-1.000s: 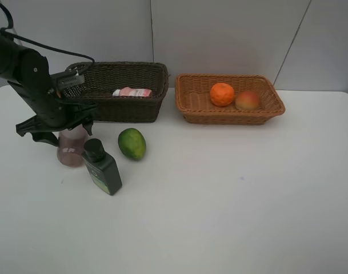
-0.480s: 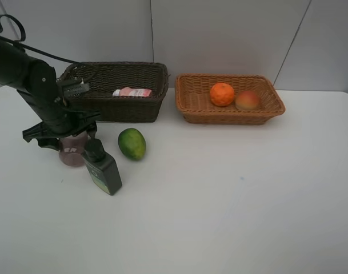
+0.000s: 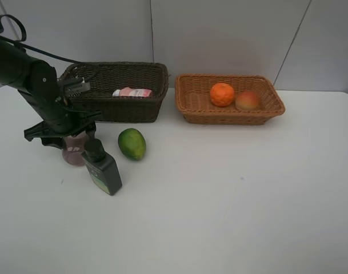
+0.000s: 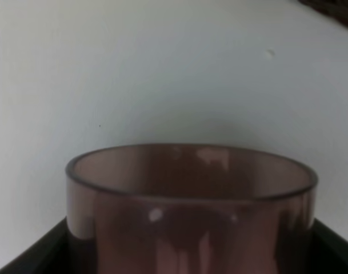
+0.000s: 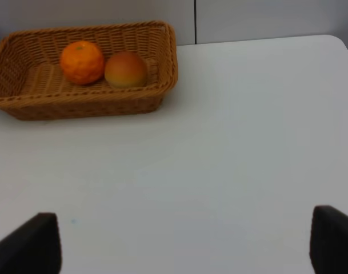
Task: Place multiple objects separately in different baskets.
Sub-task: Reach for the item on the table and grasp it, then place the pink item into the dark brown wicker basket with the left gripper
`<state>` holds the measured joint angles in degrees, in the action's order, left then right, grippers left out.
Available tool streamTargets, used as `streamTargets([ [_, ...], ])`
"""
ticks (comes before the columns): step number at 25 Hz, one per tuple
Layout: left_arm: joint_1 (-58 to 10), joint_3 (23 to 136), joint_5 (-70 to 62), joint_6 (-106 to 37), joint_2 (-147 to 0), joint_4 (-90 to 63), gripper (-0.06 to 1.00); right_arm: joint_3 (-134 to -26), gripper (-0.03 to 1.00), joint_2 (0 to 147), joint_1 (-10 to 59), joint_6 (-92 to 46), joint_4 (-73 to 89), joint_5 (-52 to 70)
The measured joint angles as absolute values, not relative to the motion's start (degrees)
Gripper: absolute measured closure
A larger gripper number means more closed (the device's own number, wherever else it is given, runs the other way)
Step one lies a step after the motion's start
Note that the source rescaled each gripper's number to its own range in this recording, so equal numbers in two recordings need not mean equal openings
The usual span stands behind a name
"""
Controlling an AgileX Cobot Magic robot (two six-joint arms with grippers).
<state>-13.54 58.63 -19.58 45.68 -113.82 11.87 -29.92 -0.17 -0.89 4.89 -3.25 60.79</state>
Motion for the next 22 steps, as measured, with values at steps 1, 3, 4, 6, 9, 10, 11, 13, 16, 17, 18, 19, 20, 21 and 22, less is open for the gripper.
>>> streamTargets([
  [1, -13.5, 58.6, -19.6, 45.7, -113.8, 11.9, 0.23, -29.9, 0.09, -0.2, -0.9, 4.9, -3.3, 60.8],
  [3, -13.5, 58.6, -19.6, 45.7, -113.8, 11.9, 0.23, -29.9, 0.09, -0.2, -0.9, 4.9, -3.3, 60.8],
  [4, -13.5, 58.6, -19.6, 45.7, -113.8, 11.9, 0.23, -29.9, 0.09, -0.2, -0.9, 4.9, -3.3, 60.8],
  [6, -13.5, 58.6, -19.8, 45.7, -113.8, 11.9, 0.23, -29.9, 0.09, -0.2, -0.9, 4.9, -3.3, 60.8],
  [9, -13.5, 58.6, -20.0, 45.7, -113.8, 11.9, 0.23, -29.9, 0.09, -0.2, -0.9, 4.9, -3.3, 60.8],
  [10, -13.5, 58.6, -20.0, 45.7, -113.8, 11.9, 0.23, -29.9, 0.09, -0.2, -0.9, 4.9, -3.3, 60.8],
  [11, -13.5, 58.6, -20.0, 45.7, -113.8, 11.9, 0.23, -29.9, 0.09, -0.2, -0.9, 4.9, -3.3, 60.8],
  [13, -13.5, 58.6, -20.0, 45.7, -113.8, 11.9, 0.23, -29.9, 0.09, -0.2, -0.9, 4.9, -3.3, 60.8],
  [16, -13.5, 58.6, -20.0, 45.6, -113.8, 11.9, 0.23, -29.9, 0.09, -0.2, -0.9, 4.9, -3.3, 60.8],
  [17, -13.5, 58.6, -20.0, 45.6, -113.8, 11.9, 0.23, -29.9, 0.09, -0.2, -0.9, 4.9, -3.3, 60.8],
  [18, -13.5, 58.6, -20.0, 45.6, -113.8, 11.9, 0.23, -29.9, 0.09, -0.2, -0.9, 4.9, -3.3, 60.8],
  [19, -13.5, 58.6, -20.2, 45.6, -113.8, 11.9, 0.23, -29.9, 0.09, -0.2, -0.9, 4.9, -3.3, 60.8],
  [20, -13.5, 58.6, -20.5, 45.6, -113.8, 11.9, 0.23, -29.9, 0.09, -0.2, -0.9, 4.9, -3.3, 60.8],
  [21, -13.5, 58.6, -20.8, 45.6, -113.7, 11.9, 0.23, -29.9, 0.09, -0.2, -0.9, 4.9, -3.3, 60.8],
  [22, -13.5, 58.6, -21.7, 45.6, -113.6, 11.9, 0.23, -29.9, 0.09, -0.2, -0.9, 4.9, -3.3, 60.8],
])
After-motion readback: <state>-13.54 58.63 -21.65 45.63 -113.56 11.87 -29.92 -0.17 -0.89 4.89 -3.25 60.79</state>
